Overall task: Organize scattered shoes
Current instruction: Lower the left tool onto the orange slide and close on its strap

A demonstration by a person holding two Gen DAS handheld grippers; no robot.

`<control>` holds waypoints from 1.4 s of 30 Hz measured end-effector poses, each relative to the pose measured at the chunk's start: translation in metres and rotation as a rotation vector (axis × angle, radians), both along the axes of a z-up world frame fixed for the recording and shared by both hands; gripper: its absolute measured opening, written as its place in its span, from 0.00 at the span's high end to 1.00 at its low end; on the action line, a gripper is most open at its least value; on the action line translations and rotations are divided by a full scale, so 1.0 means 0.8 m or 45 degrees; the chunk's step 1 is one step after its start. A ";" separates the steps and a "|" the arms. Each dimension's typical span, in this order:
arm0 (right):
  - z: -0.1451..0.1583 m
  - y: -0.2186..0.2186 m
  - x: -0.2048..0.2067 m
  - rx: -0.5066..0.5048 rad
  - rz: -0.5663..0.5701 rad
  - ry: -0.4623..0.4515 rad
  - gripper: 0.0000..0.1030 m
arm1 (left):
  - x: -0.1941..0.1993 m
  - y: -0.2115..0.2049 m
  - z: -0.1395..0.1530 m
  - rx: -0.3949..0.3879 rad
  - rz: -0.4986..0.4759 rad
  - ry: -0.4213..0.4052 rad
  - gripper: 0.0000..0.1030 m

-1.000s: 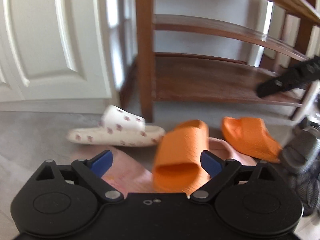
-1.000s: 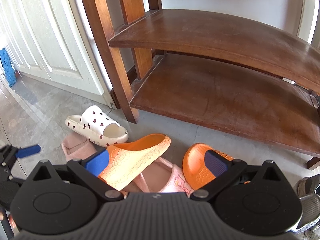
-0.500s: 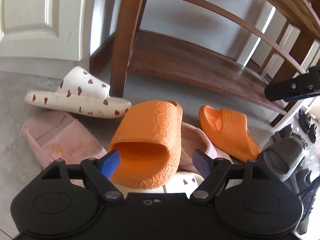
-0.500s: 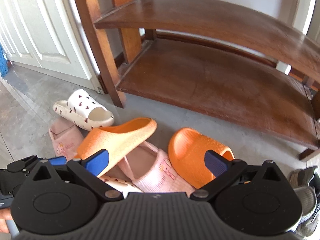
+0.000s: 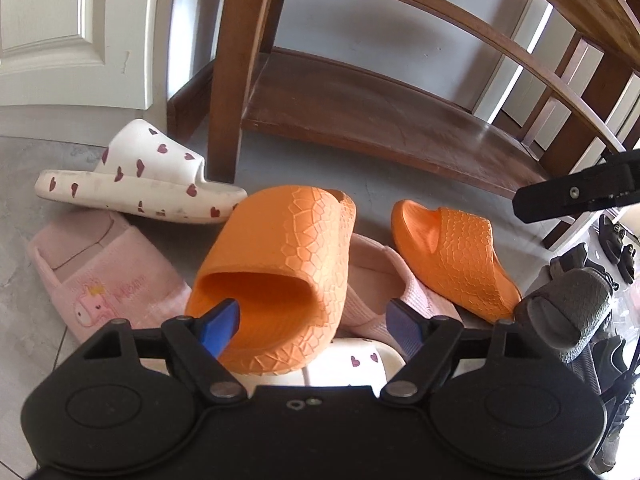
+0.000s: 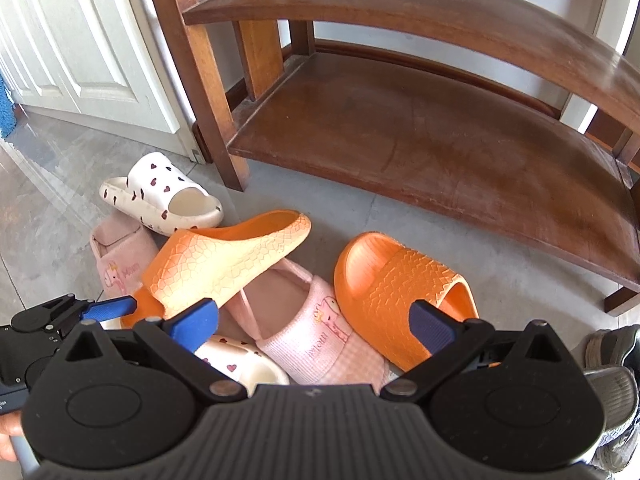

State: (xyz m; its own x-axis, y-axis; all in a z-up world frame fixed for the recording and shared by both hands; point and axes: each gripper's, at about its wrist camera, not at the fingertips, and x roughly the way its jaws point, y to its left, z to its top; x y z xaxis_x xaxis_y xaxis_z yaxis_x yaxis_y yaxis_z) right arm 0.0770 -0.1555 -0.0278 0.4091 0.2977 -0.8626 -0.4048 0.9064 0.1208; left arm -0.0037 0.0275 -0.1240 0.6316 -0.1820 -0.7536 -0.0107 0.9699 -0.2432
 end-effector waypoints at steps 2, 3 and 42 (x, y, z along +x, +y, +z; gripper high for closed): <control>-0.002 0.000 0.000 -0.006 -0.001 0.004 0.00 | 0.002 0.001 -0.004 -0.021 0.007 0.009 0.22; -0.003 -0.001 0.000 -0.009 -0.001 0.005 0.00 | 0.002 0.002 -0.006 -0.032 0.014 0.010 0.23; -0.012 0.040 -0.008 -0.015 0.120 -0.002 0.00 | -0.085 0.074 0.064 -0.188 0.090 -0.539 0.87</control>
State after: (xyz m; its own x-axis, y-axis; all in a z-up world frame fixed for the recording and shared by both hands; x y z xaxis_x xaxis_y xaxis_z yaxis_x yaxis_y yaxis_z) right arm 0.0705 -0.1233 -0.0373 0.3809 0.3250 -0.8656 -0.4885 0.8656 0.1101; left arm -0.0721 0.0870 -0.0725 0.8934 -0.2137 -0.3952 0.0548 0.9249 -0.3761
